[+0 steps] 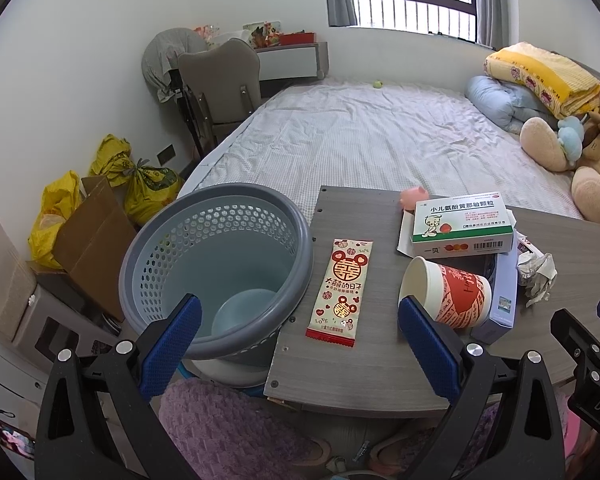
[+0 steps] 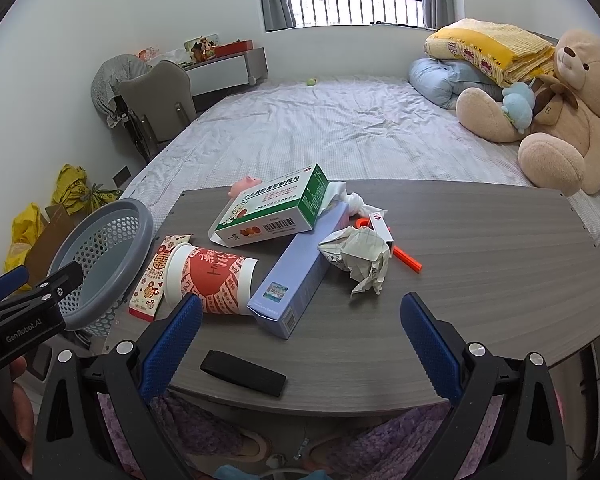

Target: Collect trash

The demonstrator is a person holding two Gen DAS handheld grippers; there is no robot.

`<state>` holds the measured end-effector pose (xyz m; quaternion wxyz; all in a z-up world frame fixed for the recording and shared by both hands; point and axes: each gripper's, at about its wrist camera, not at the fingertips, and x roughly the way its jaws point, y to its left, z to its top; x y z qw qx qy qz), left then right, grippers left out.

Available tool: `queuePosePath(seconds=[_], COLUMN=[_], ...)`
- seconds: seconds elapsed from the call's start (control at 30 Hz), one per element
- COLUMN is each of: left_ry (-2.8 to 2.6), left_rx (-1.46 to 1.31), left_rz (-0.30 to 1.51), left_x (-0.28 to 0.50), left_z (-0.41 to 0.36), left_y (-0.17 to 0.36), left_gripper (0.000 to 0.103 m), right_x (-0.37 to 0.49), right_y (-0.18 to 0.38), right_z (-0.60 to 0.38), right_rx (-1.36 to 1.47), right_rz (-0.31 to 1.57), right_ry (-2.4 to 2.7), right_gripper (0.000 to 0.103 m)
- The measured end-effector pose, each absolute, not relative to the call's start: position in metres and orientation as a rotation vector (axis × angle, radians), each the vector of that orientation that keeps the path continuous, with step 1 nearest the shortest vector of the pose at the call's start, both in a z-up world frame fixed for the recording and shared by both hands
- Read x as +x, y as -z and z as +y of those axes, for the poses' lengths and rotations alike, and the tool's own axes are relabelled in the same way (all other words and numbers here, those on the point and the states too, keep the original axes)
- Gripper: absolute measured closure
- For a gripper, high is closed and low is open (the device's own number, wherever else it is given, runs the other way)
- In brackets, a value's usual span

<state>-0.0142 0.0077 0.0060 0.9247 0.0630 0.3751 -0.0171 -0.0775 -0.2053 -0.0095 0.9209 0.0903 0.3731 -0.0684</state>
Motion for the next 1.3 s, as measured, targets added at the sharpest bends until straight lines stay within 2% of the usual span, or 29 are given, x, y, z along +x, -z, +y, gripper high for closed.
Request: queuePosePath(seconds=[0.7,1.23,1.3], left_ry=[0.038,0.013,0.022], left_rx=[0.115,0.106,0.111], left_rz=[0.785,0.865,0.865], left_x=[-0.013,-0.011,-0.012], left_z=[0.009,0.026,0.023], left_y=[-0.001,0.029,0.03], left_gripper=[0.006,0.006,0.006], right_x=[-0.077,-0.074,-0.071], right_y=[0.018,0.085,0.09], right_z=[-0.206,-0.193,-0.19], right_rx=[0.204,0.101,0.085], right_rz=[0.778,0.902,0.91], right_ry=[0.102,-0.054,-0.064], right_gripper=[0.008,0.009,0.014])
